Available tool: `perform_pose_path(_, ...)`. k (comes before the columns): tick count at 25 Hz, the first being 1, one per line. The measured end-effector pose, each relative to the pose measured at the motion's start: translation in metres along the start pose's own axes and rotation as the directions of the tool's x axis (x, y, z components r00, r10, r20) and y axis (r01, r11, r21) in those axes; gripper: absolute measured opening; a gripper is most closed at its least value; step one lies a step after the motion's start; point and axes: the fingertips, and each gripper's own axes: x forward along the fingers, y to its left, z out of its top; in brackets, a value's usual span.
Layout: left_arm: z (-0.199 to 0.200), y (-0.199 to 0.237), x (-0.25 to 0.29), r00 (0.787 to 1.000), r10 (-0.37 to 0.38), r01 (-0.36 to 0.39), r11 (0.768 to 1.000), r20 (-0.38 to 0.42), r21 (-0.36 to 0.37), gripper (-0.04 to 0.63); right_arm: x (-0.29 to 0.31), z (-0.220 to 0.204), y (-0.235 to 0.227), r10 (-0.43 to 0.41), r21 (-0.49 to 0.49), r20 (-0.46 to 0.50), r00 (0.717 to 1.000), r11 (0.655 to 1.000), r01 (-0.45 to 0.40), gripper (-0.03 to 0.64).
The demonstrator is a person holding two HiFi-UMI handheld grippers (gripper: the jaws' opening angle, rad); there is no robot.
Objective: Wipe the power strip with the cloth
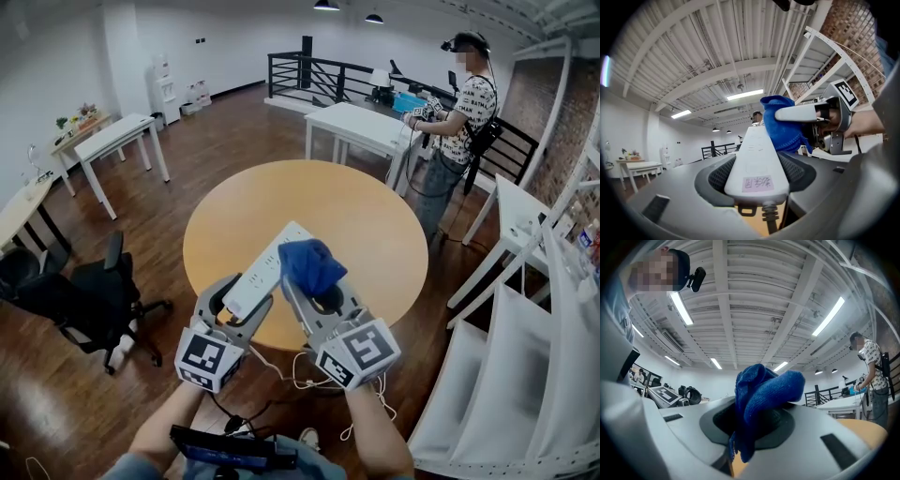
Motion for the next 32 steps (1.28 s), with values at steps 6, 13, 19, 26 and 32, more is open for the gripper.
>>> perform_pose_path(6,-0.003,0.002,0.0,1.0,0.009,-0.009,1.0,-0.004,-0.014,0.279,-0.001,-0.009,0.013,0.019,0.015,-0.007,1.0,1.0,-0.019,0.069)
perform_pose_path(13,-0.006,0.004,0.002,1.0,0.008,-0.008,1.0,-0.012,-0.024,0.279,0.003,-0.014,0.016,0.026,0.024,-0.015,1.0,0.999,-0.025,0.069)
perform_pose_path(19,-0.024,0.01,0.004,1.0,0.019,-0.02,0.998,-0.022,-0.065,0.279,-0.001,-0.018,0.007,-0.022,0.047,-0.009,1.0,0.999,0.022,0.069)
perform_pose_path(26,-0.095,0.018,0.017,0.992,0.025,-0.042,0.991,-0.124,-0.13,0.279,-0.014,-0.034,-0.006,-0.089,0.102,-0.02,0.996,0.991,0.09,0.069)
perform_pose_path(32,-0.151,0.015,0.027,0.975,0.005,-0.044,0.984,-0.224,-0.174,0.279,-0.025,-0.051,-0.016,-0.138,0.126,-0.047,0.989,0.982,0.143,0.069)
